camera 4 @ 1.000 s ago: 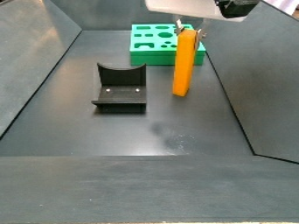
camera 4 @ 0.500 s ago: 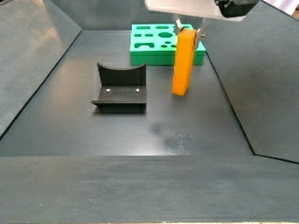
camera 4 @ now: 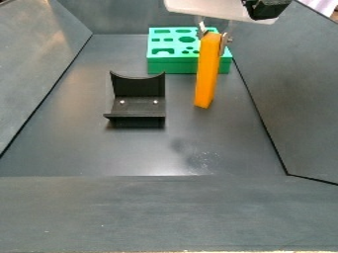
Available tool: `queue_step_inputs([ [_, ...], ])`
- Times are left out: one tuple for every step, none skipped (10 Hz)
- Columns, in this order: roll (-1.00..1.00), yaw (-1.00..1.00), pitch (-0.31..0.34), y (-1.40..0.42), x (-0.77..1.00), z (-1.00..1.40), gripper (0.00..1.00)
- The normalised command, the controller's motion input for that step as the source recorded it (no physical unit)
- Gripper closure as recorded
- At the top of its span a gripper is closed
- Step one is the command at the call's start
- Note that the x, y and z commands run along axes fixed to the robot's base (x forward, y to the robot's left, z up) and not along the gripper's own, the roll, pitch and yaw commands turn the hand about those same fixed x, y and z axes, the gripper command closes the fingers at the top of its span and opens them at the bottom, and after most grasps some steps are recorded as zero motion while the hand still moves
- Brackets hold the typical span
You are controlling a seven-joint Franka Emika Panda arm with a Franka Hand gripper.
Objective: Pick up the rectangle object. Move up. Move to above the board. Insert the rectangle object.
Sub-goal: Pick up the rectangle object, then move up, then move to above the board.
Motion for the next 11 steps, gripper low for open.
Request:
queue_step_inputs([
  [0.0,0.0,0.0,0.0,0.0,0.0,1.0],
  [0.0,0.0,0.0,0.0,0.0,0.83,1.0],
  [0.0,0.02,0.002,0.0,0.01,0.83,1.0],
  [0.0,0.01,0.03,0.0,-0.01,0.73,1.0],
  [0.01,0.01,0.042,0.0,-0.01,0.59,1.0],
  [0.01,0.01,0.054,0.0,0.0,0.38,1.0],
  [0.02,0.0,0.069,0.0,0.01,0.17,1.0],
  [0.32,-0.19,0.122,0.42,-0.08,1.0,1.0],
  [0.32,-0.19,0.126,0.43,-0.07,1.0,1.0],
  [0.22,-0.13,0.107,0.37,-0.07,1.0,1.0],
  [0.13,-0.08,0.088,0.33,-0.06,1.0,1.0],
])
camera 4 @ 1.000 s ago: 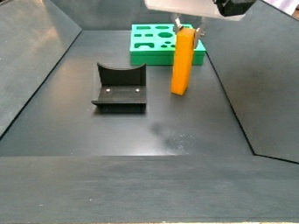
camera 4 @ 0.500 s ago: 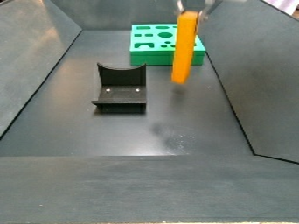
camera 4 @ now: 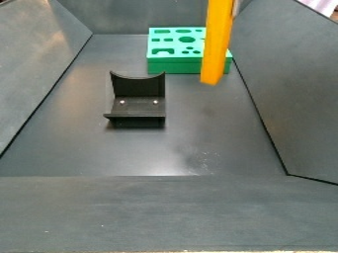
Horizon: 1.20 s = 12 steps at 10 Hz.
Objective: Pick up the rectangle object. Move up. Move to above the board. Insert the rectangle object.
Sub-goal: Move to above the board.
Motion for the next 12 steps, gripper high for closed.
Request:
queue_step_inputs([
  [0.09,-0.06,0.088,0.32,-0.06,1.0,1.0],
  [0.04,-0.05,0.089,0.28,-0.05,1.0,1.0],
  [0.02,-0.04,0.086,0.26,-0.04,1.0,1.0],
  [0.01,-0.04,0.083,0.23,-0.03,1.0,1.0],
  [0.01,-0.03,0.08,0.21,-0.02,1.0,1.0],
  [0.01,-0.03,0.077,0.14,-0.01,0.82,1.0],
  [0.01,-0.03,0.076,0.09,-0.01,0.65,1.0],
  [0.01,-0.03,0.078,0.05,0.0,0.43,1.0],
  [0.0,-0.03,0.079,0.04,0.01,0.32,1.0],
  [-0.16,1.0,0.135,-1.0,0.2,0.0,1.0],
  [-0.15,1.0,0.132,-1.0,0.2,-0.02,1.0],
  [-0.12,1.0,0.149,-1.0,0.21,-0.01,1.0],
])
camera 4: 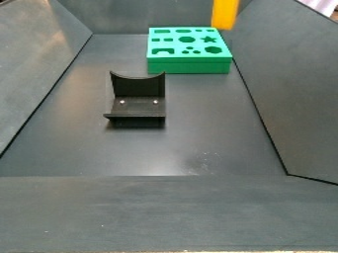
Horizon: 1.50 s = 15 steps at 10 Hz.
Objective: Pick up the rectangle object. Move up. Move to above the board. Insert the rectangle object.
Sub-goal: Move to above the board, then insert the rectangle object.
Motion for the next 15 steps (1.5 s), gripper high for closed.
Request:
queue_step_inputs([
  [-0.16,1.0,0.176,-1.0,0.22,-0.01,1.0],
  [-0.13,0.94,0.192,-1.0,0.23,-0.01,1.0],
  [-0.04,0.6,0.154,-1.0,0.24,0.0,1.0],
  [-0.01,0.38,0.128,-1.0,0.24,0.0,1.0],
  [0.0,0.19,0.111,-1.0,0.25,0.0,1.0],
  [0.01,0.11,0.107,-1.0,0.26,0.01,1.0],
  [0.01,0.06,0.109,-1.0,0.27,0.01,1.0],
  [0.0,0.04,0.115,-1.0,0.29,0.02,1.0],
  [0.01,0.03,0.116,-1.0,0.31,0.03,1.0],
  [0.01,0.02,0.121,-0.73,0.25,0.02,1.0],
  [0.03,0.01,0.121,-0.34,0.16,0.03,1.0],
  [0.03,0.01,0.099,-0.2,0.1,0.03,1.0],
  [0.01,-0.02,0.0,0.0,-0.01,-0.02,1.0],
  [0.11,-0.53,0.0,-0.25,0.06,-0.19,1.0],
  [0.16,-0.85,-0.007,-0.25,0.02,-0.3,1.0],
])
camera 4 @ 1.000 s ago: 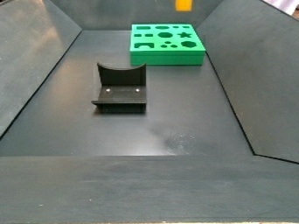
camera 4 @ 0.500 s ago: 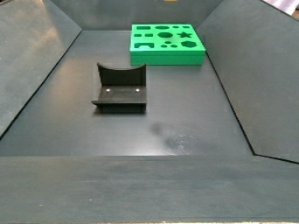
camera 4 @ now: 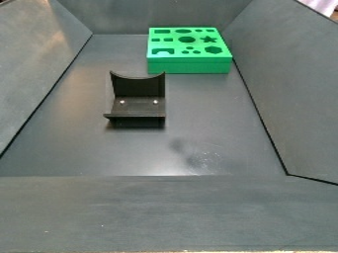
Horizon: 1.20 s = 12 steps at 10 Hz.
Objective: Pick up the rectangle object. Move up. Move to above the board. Insert the rectangle object.
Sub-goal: Insert the rectangle object.
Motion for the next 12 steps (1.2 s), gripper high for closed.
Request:
queue_step_inputs([
  [0.11,-0.99,0.0,-0.06,0.0,-0.34,1.0],
  [0.08,-1.0,0.0,0.0,0.0,-0.36,1.0],
  [0.02,-1.0,0.0,0.0,0.0,-0.43,1.0],
  [0.0,-1.0,-0.003,0.0,0.0,-0.42,1.0],
  [0.0,-1.0,-0.014,0.0,0.0,-0.43,1.0],
  [-0.06,-1.0,-0.11,-0.01,0.0,-0.35,1.0],
  [-0.23,-0.89,-0.204,-0.07,0.0,-0.05,1.0],
  [-0.31,-0.83,-0.186,-0.06,0.0,0.0,1.0],
  [-0.12,-0.56,-0.017,-0.44,0.25,0.0,1.0],
  [0.0,0.13,0.0,0.0,-0.1,0.0,1.0],
  [0.01,0.0,0.0,0.0,-0.05,-0.11,1.0],
  [0.21,-0.82,0.009,-0.22,0.0,0.0,1.0],
])
